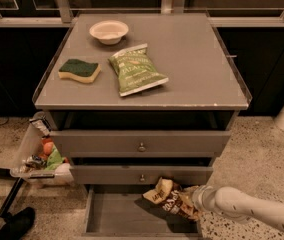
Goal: Pick brown chip bag from bottom drawer and place on counter
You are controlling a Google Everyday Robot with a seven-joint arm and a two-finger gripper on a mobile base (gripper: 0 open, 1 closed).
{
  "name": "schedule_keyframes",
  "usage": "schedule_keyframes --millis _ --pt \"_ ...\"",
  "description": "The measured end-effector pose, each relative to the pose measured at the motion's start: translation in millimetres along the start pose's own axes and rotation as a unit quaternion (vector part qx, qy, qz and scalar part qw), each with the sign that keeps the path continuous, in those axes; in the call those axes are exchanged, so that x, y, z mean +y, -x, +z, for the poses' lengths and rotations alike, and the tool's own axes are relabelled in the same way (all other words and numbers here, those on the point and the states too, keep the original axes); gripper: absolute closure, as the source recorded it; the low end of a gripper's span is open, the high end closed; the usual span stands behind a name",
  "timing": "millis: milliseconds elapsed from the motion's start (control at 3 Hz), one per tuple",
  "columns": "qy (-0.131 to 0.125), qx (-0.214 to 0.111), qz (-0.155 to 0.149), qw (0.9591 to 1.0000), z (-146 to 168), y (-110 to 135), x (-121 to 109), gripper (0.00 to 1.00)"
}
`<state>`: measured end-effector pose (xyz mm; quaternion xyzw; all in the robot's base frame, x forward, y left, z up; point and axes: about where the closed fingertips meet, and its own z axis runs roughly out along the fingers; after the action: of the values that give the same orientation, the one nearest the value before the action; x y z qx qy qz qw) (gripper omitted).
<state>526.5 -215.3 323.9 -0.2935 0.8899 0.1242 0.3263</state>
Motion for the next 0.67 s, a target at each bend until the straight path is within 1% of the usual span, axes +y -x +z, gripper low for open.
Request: schedule_keyframes --millis 333,667 --pt "-0.024 0.021 -0.007 0.9995 -34.8 35.0 16.3 1.00" --pt "-0.017 0.028 -0.036 0.9988 -52.6 48.4 36.4 1.00"
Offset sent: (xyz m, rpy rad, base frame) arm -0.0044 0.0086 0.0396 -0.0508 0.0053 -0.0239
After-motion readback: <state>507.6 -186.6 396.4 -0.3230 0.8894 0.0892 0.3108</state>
